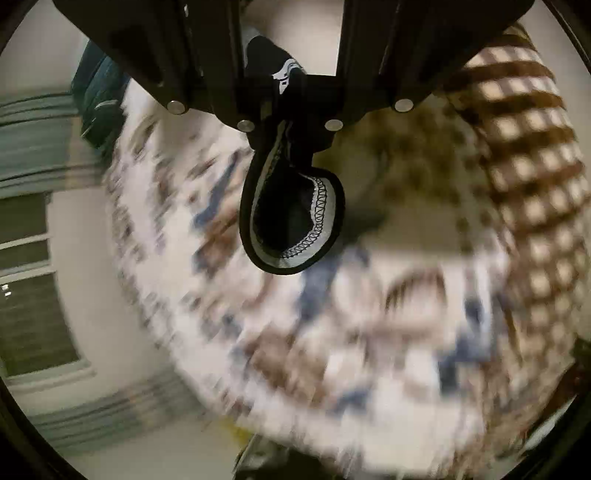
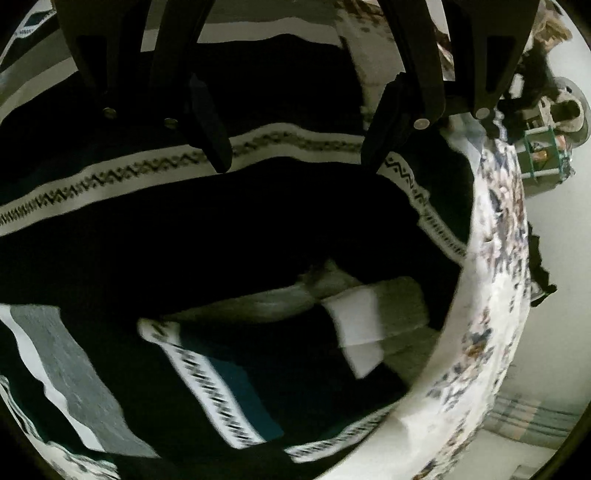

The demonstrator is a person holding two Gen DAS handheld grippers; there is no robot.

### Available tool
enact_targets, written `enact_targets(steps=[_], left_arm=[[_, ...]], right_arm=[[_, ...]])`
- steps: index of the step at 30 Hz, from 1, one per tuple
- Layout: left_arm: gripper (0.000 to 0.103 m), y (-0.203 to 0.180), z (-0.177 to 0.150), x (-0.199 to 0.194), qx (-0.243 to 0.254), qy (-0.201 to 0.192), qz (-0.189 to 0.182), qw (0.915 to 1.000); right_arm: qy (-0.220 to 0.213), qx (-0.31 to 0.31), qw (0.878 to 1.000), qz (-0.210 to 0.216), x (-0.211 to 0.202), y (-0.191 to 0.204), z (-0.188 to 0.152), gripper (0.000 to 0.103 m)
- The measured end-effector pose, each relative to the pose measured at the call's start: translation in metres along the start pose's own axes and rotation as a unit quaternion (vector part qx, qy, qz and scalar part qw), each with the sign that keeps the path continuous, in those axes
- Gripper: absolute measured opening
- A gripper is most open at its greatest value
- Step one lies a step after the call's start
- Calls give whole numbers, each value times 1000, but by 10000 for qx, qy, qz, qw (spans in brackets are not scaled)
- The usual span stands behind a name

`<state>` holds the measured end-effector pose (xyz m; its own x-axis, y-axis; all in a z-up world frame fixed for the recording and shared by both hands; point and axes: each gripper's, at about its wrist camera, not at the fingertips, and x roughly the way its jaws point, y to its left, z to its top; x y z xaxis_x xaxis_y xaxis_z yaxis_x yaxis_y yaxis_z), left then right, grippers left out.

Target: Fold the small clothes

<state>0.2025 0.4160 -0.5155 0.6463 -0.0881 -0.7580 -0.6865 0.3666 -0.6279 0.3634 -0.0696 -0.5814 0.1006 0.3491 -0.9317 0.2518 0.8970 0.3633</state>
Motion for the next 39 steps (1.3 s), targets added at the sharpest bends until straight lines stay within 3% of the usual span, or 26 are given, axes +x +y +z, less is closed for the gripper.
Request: enact_targets(steps=[4, 8, 10, 13, 15, 17, 20, 23, 25, 26, 27, 33, 37, 39], left_arm=[[5, -6, 18, -42, 182, -385, -181, 9989], [10, 31, 16, -24, -85, -85, 356, 9993], [22, 65, 12, -12, -562, 198, 697, 9958], [31, 101, -4, -8, -1126, 304, 711, 9906], [59, 114, -14, -6, -1309, 335, 574, 9892], [61, 120, -24, 5, -1451, 478, 308, 9878], [62, 117, -25, 24, -1415, 563, 419, 9874], [63, 105, -18, 33, -1356, 371, 673, 9878], [63, 96, -16, 29, -1197, 104, 802, 9895], [45, 90, -16, 27, -1024, -50, 939, 9903], [9, 85, -14, 27, -867, -103, 1071, 9904], [5, 42, -1, 11, -223, -488, 1048, 9930], [5, -32, -3, -7, 703, -705, 949, 9905], [5, -75, -14, -8, 1220, -700, 885, 9861]], right_arm=[[-45, -179, 9998, 124, 4, 22, -3, 74], [89, -148, 9998, 44, 18, 38, -7, 74], [135, -163, 9997, -86, 23, 42, -9, 74], [142, -232, 9994, -233, 25, 44, -13, 77], [97, -214, 9994, -255, 25, 41, -14, 86], [63, -154, 9995, -264, 26, 34, -13, 86], [-66, 26, 9993, -378, 22, 21, -8, 86], [-410, 136, 9963, -746, 7, 9, -4, 86], [-521, 219, 9952, -792, -3, 0, -2, 86], [-551, 291, 9949, -792, -7, -7, -1, 86], [-569, 349, 9945, -810, -11, -13, 0, 86], [-632, 665, 9927, -787, -32, -59, 6, 86], [-736, 877, 9890, -936, -49, -92, 10, 86], [-728, 927, 9879, -1009, -56, -112, 15, 103]])
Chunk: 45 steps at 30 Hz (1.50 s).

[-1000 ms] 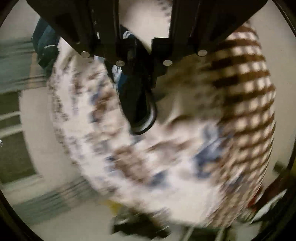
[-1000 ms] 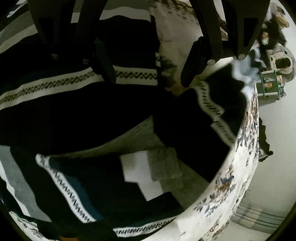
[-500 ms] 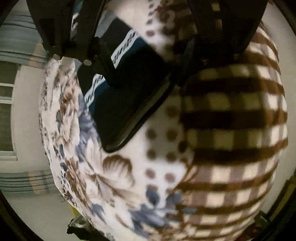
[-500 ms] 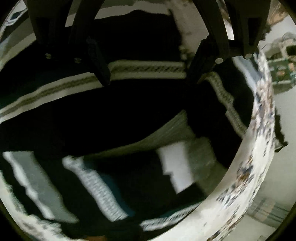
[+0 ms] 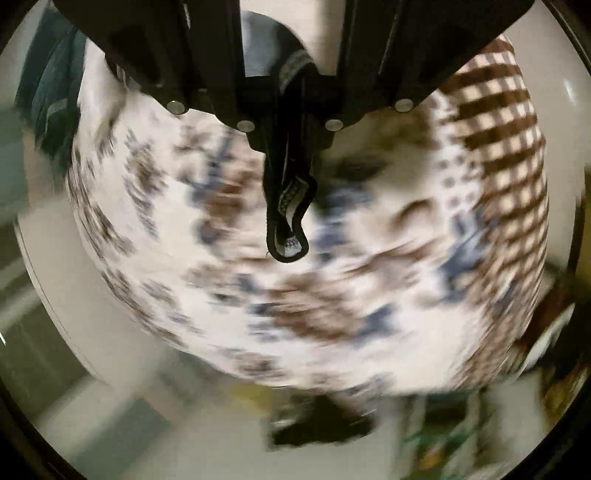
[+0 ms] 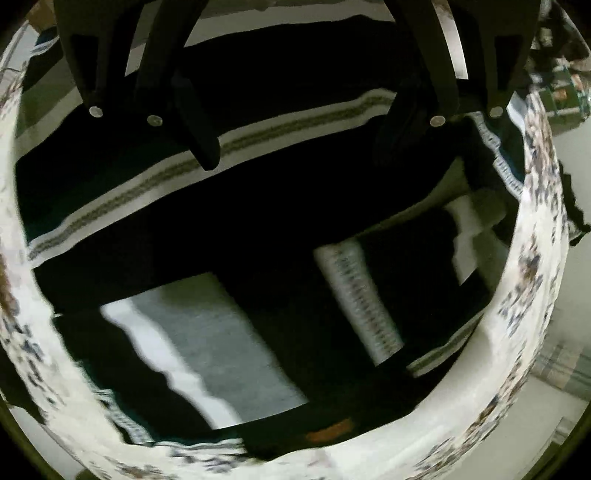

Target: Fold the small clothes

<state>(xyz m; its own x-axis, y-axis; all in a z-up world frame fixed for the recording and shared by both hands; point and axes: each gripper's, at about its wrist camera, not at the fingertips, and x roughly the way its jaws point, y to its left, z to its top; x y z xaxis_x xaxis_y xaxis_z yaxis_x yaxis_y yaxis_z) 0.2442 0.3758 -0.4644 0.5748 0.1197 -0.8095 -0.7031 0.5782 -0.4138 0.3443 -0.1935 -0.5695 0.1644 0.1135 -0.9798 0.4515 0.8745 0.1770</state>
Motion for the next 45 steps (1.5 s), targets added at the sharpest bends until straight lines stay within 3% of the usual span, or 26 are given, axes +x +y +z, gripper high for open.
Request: enact_targets(steps=[3, 7, 10, 13, 17, 19, 21, 23, 25, 26, 27, 28, 29, 30, 32, 35, 37, 40, 43, 45], left_arm=[[5, -81, -19, -8, 857, 104, -315, 9958], [5, -201, -83, 1, 1874, 511, -808, 9776], [5, -295, -156, 15, 2501, 942, -1299, 9548], [5, -383, -248, 29, 3088, 1468, -1738, 9235], [6, -472, -389, 47, 3886, 2188, -2069, 8708], [7, -493, -436, 54, 4067, 2450, -2047, 8559], [10, -509, -477, 66, 4283, 2772, -1703, 8430], [11, -513, -497, 72, 4474, 2912, -1400, 8339], [21, -508, -499, 59, 4530, 2725, -1426, 8368], [33, -501, -490, 52, 4502, 2588, -1496, 8414], [53, -492, -482, 46, 4504, 2441, -1526, 8452], [66, -480, -473, 41, 4521, 2298, -1517, 8484], [85, -469, -460, 42, 4532, 2144, -1443, 8531], [91, -455, -442, 39, 4541, 1934, -1293, 8601], [92, -421, -410, 37, 4628, 1503, -811, 8698], [92, -362, -364, 42, 4551, 1093, 28, 8837], [92, -324, -339, 52, 4438, 973, 596, 8888], [92, -283, -316, 67, 4181, 1001, 1099, 8962], [92, -259, -303, 76, 3876, 1018, 1287, 9071], [92, -252, -299, 81, 3828, 976, 1326, 9091]], right_arm=[[-9, 140, 9999, 3, -5, -36, 15, 103], [-113, 546, 9982, 218, -20, -97, 37, 103], [-274, 828, 9959, 237, -36, -146, 50, 103], [-399, 1160, 9923, 161, -52, -209, 62, 103], [-415, 1611, 9860, 59, -63, -277, 73, 103], [-387, 1760, 9836, 72, -68, -308, 80, 103], [-315, 1804, 9829, 191, -72, -335, 88, 103], [-156, 1720, 9845, 297, -75, -354, 91, 103], [21, 1551, 9864, 549, -76, -364, 101, 103], [35, 1480, 9862, 745, -79, -365, 105, 92], [15, 1403, 9855, 950, -83, -363, 110, 57], [98, 1270, 9862, 1054, -85, -361, 118, 41], [191, 1154, 9867, 1126, -86, -360, 122, 32], [233, 1045, 9856, 1309, -87, -354, 130, 32], [268, 848, 9823, 1651, -87, -335, 145, 34], [265, 566, 9772, 2029, -81, -300, 179, 65], [319, 281, 9756, 2154, -69, -271, 204, 65], [338, 178, 9801, 1948, -43, -243, 233, 65], [215, 553, 9815, 1822, -17, -244, 276, 65], [333, 806, 9784, 1873, 5, -247, 300, 65]])
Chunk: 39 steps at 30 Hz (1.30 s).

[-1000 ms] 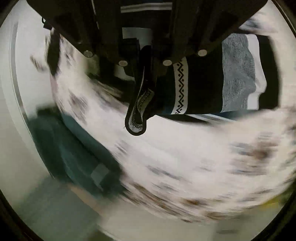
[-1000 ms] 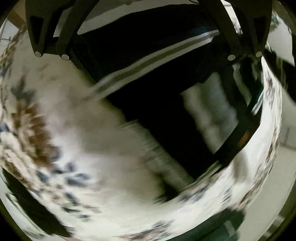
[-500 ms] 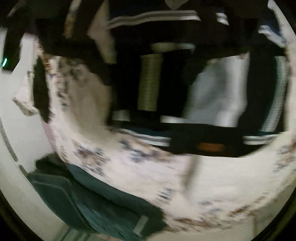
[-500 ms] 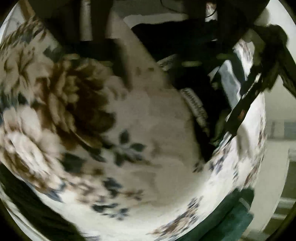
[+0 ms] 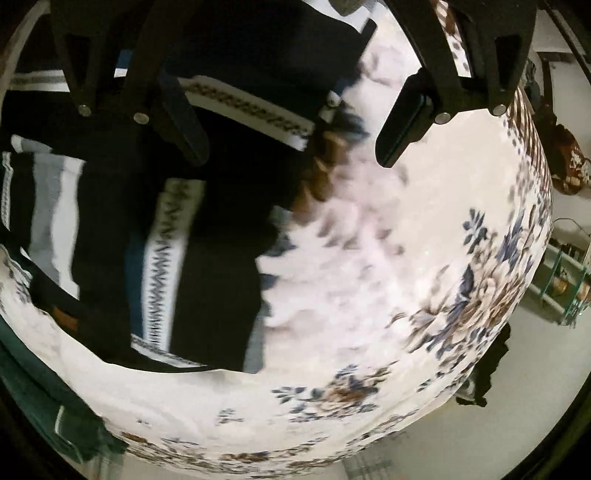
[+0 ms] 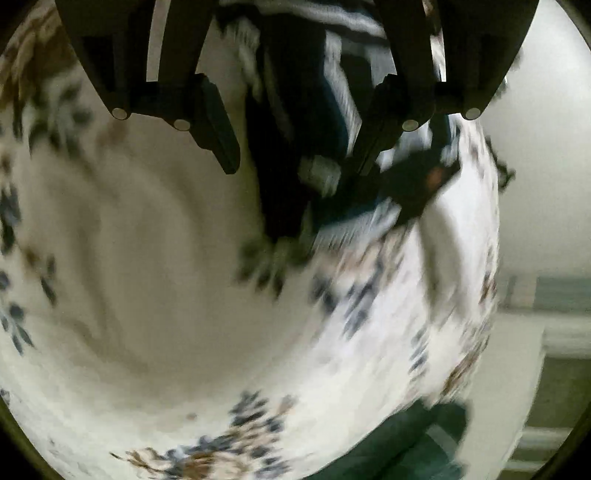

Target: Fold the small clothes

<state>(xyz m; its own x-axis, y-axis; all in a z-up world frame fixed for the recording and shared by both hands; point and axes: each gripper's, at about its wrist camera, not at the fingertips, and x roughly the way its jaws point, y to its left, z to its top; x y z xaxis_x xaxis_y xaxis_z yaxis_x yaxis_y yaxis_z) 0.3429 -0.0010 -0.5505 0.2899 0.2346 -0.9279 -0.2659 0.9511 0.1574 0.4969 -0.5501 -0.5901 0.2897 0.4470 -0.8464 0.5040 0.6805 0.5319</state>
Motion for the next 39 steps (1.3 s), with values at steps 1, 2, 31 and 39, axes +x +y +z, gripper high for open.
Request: enact_targets(steps=[1, 2, 31, 39], left_arm=[[92, 1, 0, 3, 5, 12, -1, 10000], [92, 1, 1, 7, 16, 45, 12, 10000], [96, -187, -182, -111, 2382, 907, -1883, 9485], [95, -282, -347, -125, 2809, 1917, -1664, 9256]], right_arm=[[198, 116, 9997, 89, 12, -3, 10, 64], [389, 161, 9990, 162, 22, -4, 16, 46], [1135, 24, 9898, -863, -171, -148, -128, 51], [1559, -425, 9868, -120, -129, -162, -66, 51]])
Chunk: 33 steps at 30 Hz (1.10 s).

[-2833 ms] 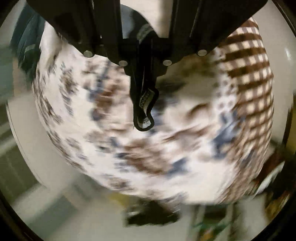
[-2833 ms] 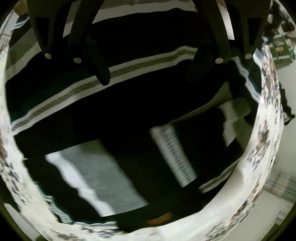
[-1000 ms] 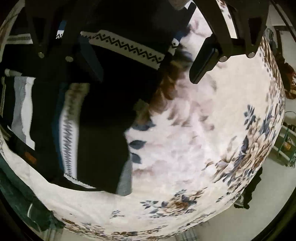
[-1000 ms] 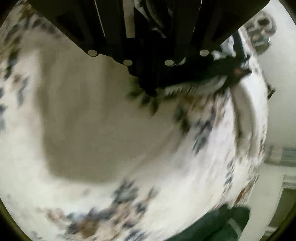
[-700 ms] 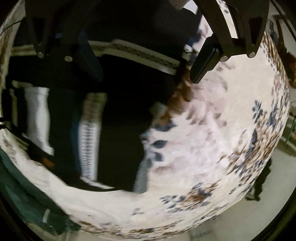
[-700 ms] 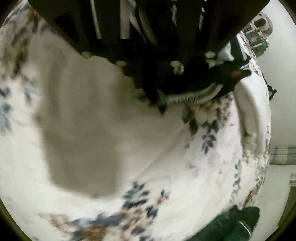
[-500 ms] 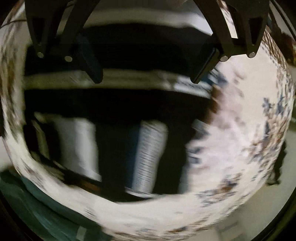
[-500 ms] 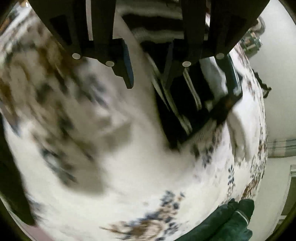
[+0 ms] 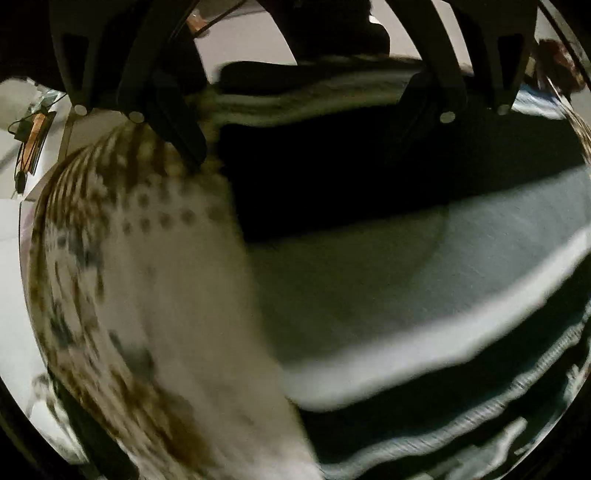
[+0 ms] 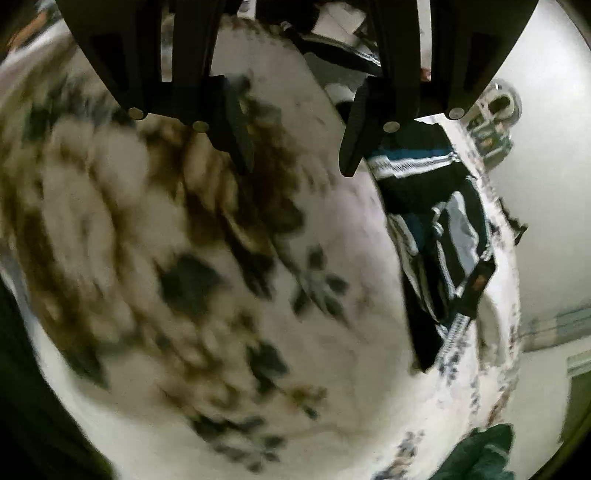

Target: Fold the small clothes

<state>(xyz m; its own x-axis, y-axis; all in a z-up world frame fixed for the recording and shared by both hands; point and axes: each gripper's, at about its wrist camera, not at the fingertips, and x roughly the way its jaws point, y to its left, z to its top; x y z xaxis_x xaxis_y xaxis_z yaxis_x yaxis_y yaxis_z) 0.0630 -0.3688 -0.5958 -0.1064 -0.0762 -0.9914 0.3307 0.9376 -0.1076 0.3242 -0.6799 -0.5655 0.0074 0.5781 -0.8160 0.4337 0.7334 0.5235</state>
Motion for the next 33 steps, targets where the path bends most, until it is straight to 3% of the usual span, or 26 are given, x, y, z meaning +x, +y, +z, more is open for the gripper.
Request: enact_targets(steps=[2, 4, 6, 7, 8, 9, 13, 16, 17, 18, 19, 21, 25, 29, 33], left_arm=[[88, -19, -6, 12, -79, 7, 16, 10000], [67, -29, -7, 19, -168, -89, 152, 9997], [35, -34, -4, 22, -293, -215, 370, 9987], [27, -34, -3, 21, -379, -277, 452, 9979], [9, -32, -1, 20, -481, -349, 547, 9967], [6, -29, 0, 17, -590, -419, 601, 9956], [4, -27, -4, 5, -814, -629, 512, 9934], [4, -32, -11, -3, -834, -711, 536, 9925], [4, -34, -13, -4, -852, -719, 518, 9924], [4, -35, -14, -7, -861, -735, 518, 9922], [4, -34, -18, -11, -864, -753, 526, 9920], [4, -35, -20, -17, -880, -797, 492, 9917], [4, -21, -38, -35, -977, -882, 445, 9903], [4, 7, -47, -68, -1140, -987, 312, 9881], [3, 32, -59, -107, -1383, -1259, 86, 9823]], right_arm=[[20, -167, 9995, 263, 8, 15, 26, 51], [-4, -291, 9982, 531, 19, 34, 56, 51], [-1, -382, 9958, 829, 34, 56, 88, 51], [-43, -407, 9950, 910, 40, 65, 102, 51], [-93, -433, 9938, 1021, 49, 79, 121, 51], [-84, -455, 9926, 1123, 54, 86, 133, 51], [27, -248, 9932, 1136, 90, 110, 175, 51], [254, -46, 9923, 1212, 114, 114, 184, 49], [257, -190, 9928, 1156, 118, 120, 181, 15], [211, -344, 9947, 945, 119, 123, 177, 8], [-79, -579, 9961, 655, 110, 130, 174, 8], [-260, -657, 9965, 437, 103, 129, 177, 7], [-140, -658, 9972, 325, 111, 134, 178, 7], [-142, -693, 9965, 452, 101, 155, 173, 8], [-187, -1022, 9941, 311, 77, 182, 163, 8]])
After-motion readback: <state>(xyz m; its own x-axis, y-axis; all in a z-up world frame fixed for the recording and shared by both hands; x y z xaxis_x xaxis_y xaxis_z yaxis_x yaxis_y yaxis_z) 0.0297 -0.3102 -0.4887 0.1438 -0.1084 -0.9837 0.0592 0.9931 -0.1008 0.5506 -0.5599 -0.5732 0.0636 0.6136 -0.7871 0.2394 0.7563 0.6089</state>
